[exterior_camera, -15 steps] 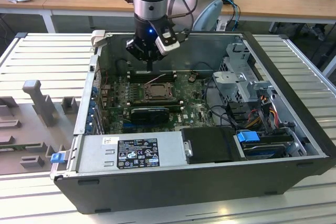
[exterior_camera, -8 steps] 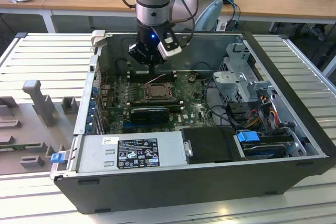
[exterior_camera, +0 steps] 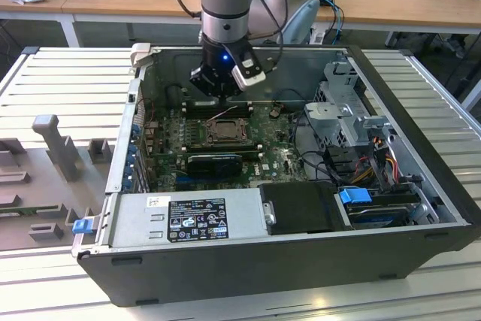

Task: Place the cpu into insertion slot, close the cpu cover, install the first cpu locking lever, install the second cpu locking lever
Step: 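Install the first cpu locking lever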

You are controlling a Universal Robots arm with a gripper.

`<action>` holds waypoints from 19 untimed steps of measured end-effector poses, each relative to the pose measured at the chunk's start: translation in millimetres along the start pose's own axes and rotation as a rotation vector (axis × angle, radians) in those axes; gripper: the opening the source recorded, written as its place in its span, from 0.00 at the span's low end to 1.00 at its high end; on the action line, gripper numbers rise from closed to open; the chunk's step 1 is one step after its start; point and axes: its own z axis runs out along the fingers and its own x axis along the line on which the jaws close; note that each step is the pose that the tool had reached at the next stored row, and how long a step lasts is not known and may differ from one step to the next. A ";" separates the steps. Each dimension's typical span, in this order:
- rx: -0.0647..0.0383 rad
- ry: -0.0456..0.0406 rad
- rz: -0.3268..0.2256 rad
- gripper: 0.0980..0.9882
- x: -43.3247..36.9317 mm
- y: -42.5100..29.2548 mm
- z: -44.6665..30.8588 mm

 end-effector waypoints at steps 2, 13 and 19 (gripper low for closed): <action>0.000 0.0007 -0.008 0.01 -2.2 -0.1 1.6; -0.001 0.0067 -0.083 0.01 -14.8 -0.2 6.3; -0.001 0.0074 -0.088 0.01 -16.9 -0.5 11.8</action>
